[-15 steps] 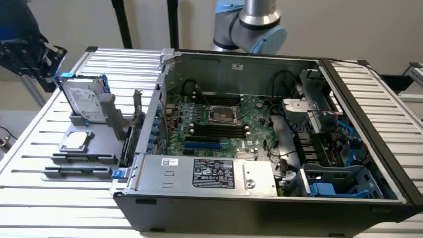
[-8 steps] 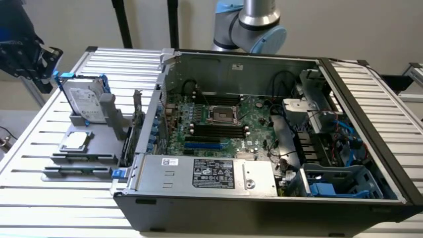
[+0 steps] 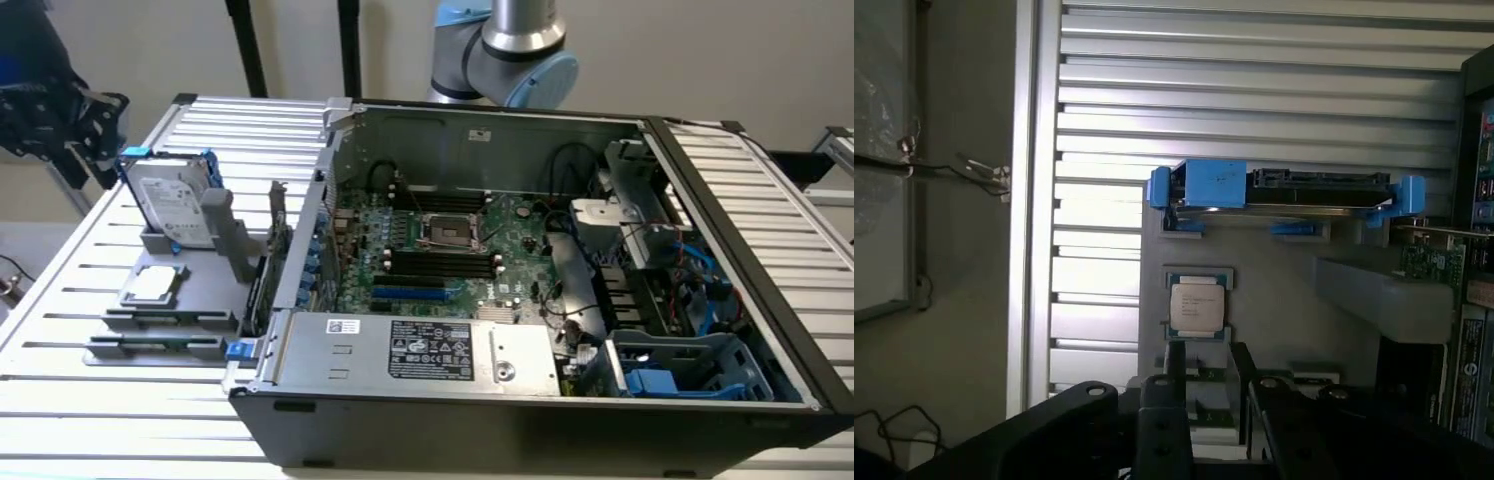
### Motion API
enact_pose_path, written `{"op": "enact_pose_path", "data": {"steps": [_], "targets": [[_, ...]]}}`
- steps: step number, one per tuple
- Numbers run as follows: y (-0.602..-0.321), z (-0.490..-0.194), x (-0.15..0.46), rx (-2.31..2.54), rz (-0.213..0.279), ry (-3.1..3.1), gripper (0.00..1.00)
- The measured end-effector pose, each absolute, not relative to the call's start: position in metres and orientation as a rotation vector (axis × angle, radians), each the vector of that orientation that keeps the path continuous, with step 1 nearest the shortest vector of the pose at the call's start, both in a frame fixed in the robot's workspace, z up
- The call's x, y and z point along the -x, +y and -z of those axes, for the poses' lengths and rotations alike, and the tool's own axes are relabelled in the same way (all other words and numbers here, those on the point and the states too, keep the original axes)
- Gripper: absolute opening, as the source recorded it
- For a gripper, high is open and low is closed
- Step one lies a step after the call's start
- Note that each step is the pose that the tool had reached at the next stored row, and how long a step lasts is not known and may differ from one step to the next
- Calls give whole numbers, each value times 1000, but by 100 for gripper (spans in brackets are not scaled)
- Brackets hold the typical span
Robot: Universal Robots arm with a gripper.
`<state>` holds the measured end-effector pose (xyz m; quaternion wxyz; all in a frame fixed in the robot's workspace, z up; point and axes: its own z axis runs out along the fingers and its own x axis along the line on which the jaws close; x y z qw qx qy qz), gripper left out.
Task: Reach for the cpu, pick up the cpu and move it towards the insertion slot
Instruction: 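Pick up the cpu and move it towards the insertion slot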
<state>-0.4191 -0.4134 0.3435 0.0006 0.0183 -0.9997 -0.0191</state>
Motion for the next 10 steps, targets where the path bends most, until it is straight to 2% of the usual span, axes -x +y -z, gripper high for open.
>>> {"op": "enact_pose_path", "data": {"steps": [3, 6, 9, 10], "targets": [[-413, -342, 419, -57, 60, -3139, 42], [-413, -341, 419, -57, 60, -3139, 59], [-413, -339, 419, -57, 60, -3139, 65], [-413, -338, 419, -57, 60, -3139, 71]]}}
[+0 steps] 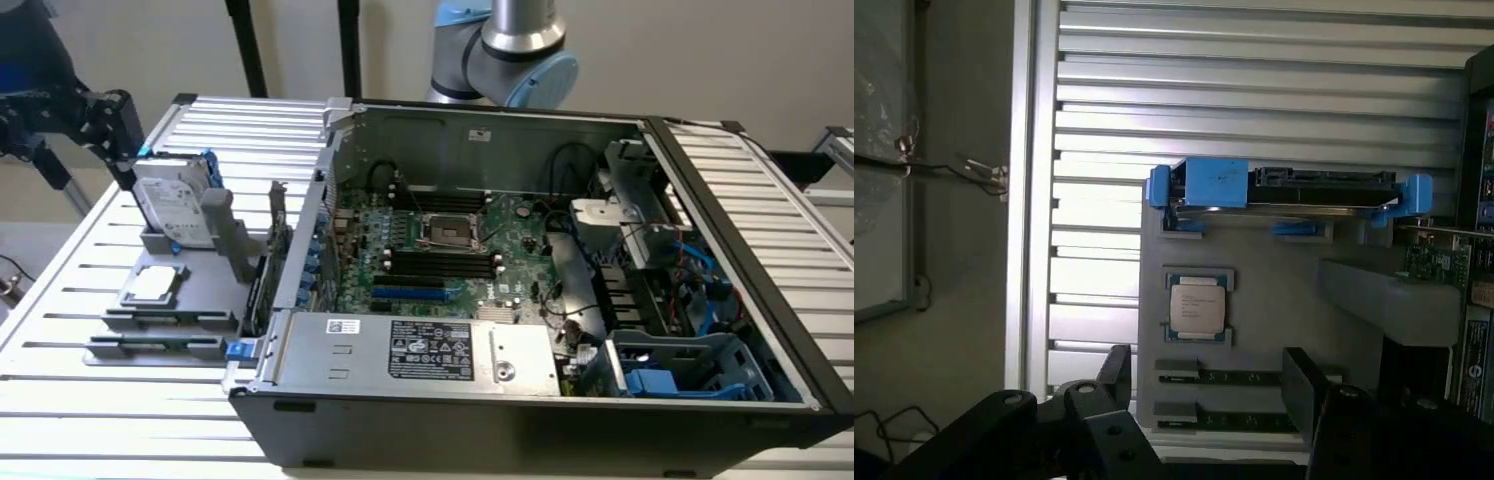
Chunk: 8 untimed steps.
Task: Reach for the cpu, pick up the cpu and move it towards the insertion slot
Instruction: 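Pick up the cpu and move it towards the insertion slot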
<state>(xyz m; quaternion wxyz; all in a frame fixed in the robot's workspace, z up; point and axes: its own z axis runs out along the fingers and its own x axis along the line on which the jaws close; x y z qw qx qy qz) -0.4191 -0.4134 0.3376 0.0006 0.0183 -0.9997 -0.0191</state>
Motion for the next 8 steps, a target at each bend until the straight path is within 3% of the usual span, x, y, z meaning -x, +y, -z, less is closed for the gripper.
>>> {"op": "enact_pose_path", "data": {"steps": [8], "targets": [[-414, -323, 419, -43, 60, -3140, 71]]}}
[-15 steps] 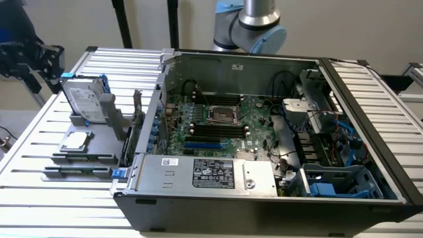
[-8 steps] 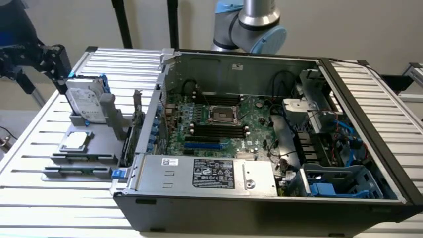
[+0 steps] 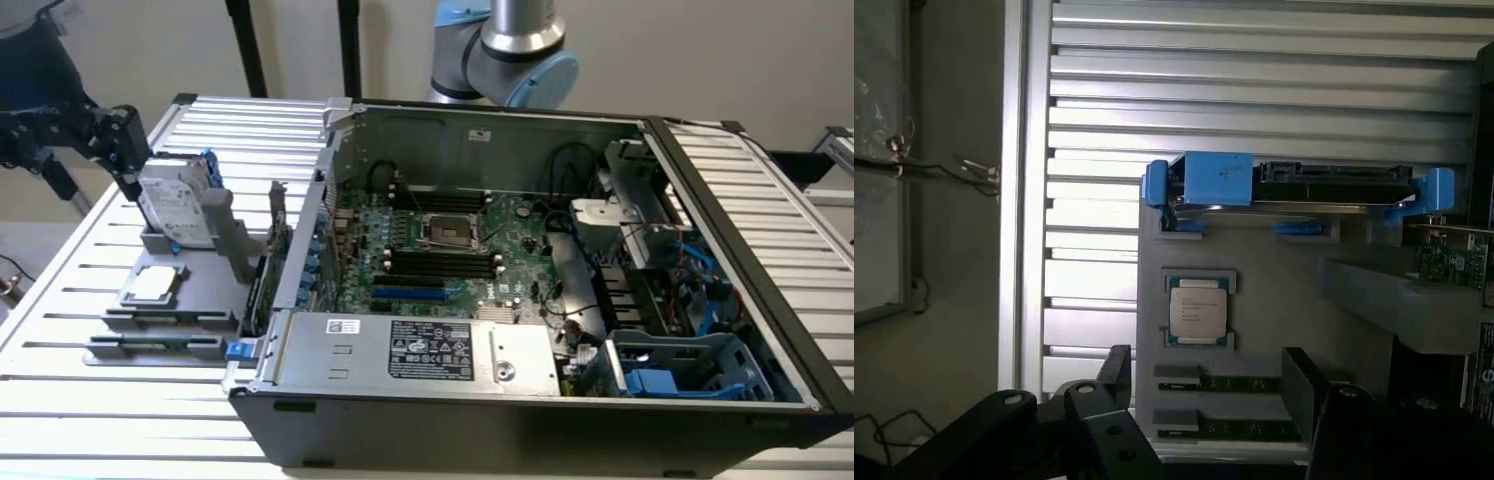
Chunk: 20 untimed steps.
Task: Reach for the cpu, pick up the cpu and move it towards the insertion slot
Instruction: 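Pick up the cpu and move it towards the insertion slot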
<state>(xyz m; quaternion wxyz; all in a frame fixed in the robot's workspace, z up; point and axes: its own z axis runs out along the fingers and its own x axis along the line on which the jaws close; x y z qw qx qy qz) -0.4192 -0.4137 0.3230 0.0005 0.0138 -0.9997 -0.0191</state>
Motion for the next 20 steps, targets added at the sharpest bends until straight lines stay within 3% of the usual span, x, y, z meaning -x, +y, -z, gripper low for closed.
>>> {"op": "enact_pose_path", "data": {"steps": [20], "targets": [[-428, -287, 419, -36, 61, -3140, 71]]}}
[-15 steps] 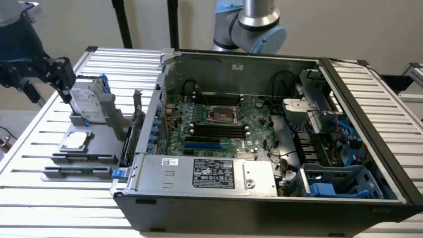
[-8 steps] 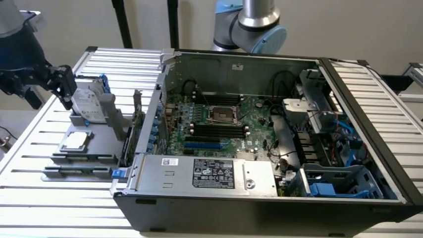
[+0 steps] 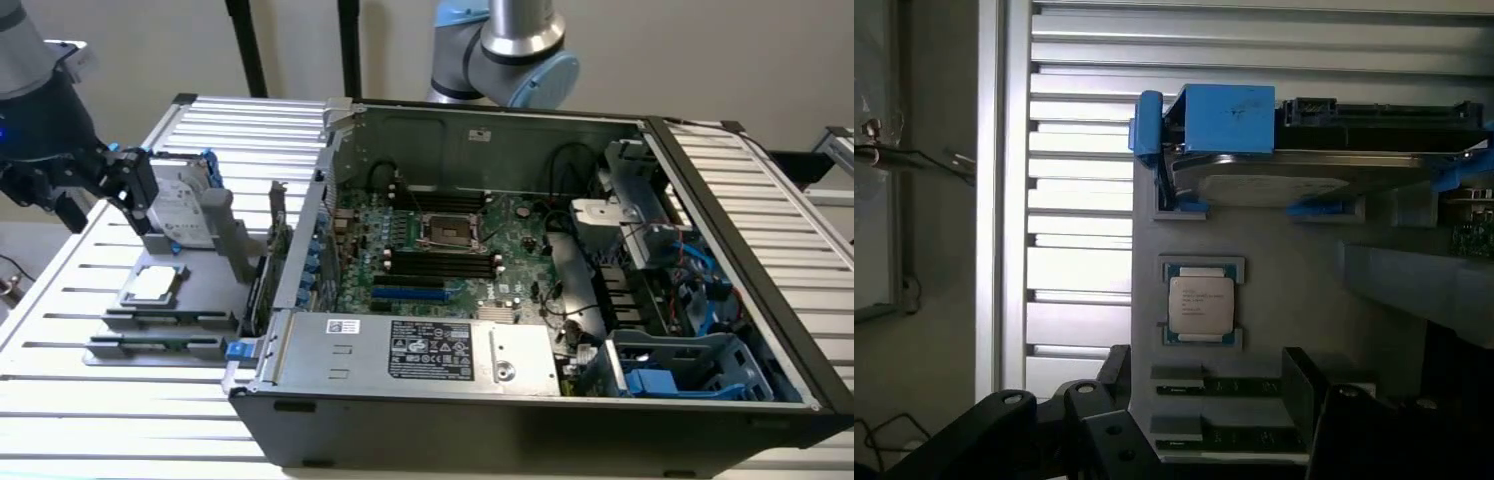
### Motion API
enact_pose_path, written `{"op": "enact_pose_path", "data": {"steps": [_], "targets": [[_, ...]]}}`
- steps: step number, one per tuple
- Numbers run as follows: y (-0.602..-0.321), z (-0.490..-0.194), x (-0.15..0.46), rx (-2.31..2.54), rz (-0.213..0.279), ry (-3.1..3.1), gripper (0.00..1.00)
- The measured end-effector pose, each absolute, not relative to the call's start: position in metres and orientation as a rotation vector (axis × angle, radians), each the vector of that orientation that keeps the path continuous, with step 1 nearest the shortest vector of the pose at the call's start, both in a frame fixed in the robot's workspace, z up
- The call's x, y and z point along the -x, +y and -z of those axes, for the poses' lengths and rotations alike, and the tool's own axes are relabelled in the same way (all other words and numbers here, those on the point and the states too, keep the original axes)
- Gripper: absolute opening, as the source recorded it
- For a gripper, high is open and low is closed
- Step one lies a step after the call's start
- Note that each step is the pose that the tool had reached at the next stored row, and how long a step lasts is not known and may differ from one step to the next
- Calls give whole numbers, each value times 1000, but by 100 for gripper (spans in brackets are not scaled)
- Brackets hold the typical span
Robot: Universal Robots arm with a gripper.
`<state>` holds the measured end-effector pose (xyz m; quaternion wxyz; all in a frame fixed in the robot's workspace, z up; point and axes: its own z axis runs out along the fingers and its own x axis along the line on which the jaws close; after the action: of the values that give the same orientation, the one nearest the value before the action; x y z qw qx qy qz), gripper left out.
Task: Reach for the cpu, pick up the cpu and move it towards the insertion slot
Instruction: 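Pick up the cpu and move it towards the insertion slot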
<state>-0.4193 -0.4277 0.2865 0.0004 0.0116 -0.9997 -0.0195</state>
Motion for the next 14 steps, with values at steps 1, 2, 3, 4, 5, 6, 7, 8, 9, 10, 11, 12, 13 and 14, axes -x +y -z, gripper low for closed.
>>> {"op": "enact_pose_path", "data": {"steps": [1, 2, 3, 4, 5, 6, 7, 8, 9, 10, 11, 12, 13, 14], "targets": [[-428, -285, 419, -36, 61, -3140, 71], [-428, -283, 419, -36, 61, -3140, 71], [-429, -281, 419, -36, 61, -3140, 71], [-429, -279, 419, -36, 62, -3140, 71], [-429, -277, 419, -36, 62, -3140, 71], [-429, -276, 419, -36, 62, -3140, 71], [-429, -274, 419, -36, 62, -3140, 71], [-429, -272, 419, -36, 62, -3140, 71], [-429, -270, 419, -37, 62, -3141, 71], [-429, -268, 419, -37, 63, -3142, 71], [-429, -267, 419, -37, 63, -3142, 71], [-429, -265, 419, -37, 63, -3143, 71], [-429, -263, 419, -37, 63, -3143, 71], [-429, -261, 419, -37, 64, -3144, 71]]}}
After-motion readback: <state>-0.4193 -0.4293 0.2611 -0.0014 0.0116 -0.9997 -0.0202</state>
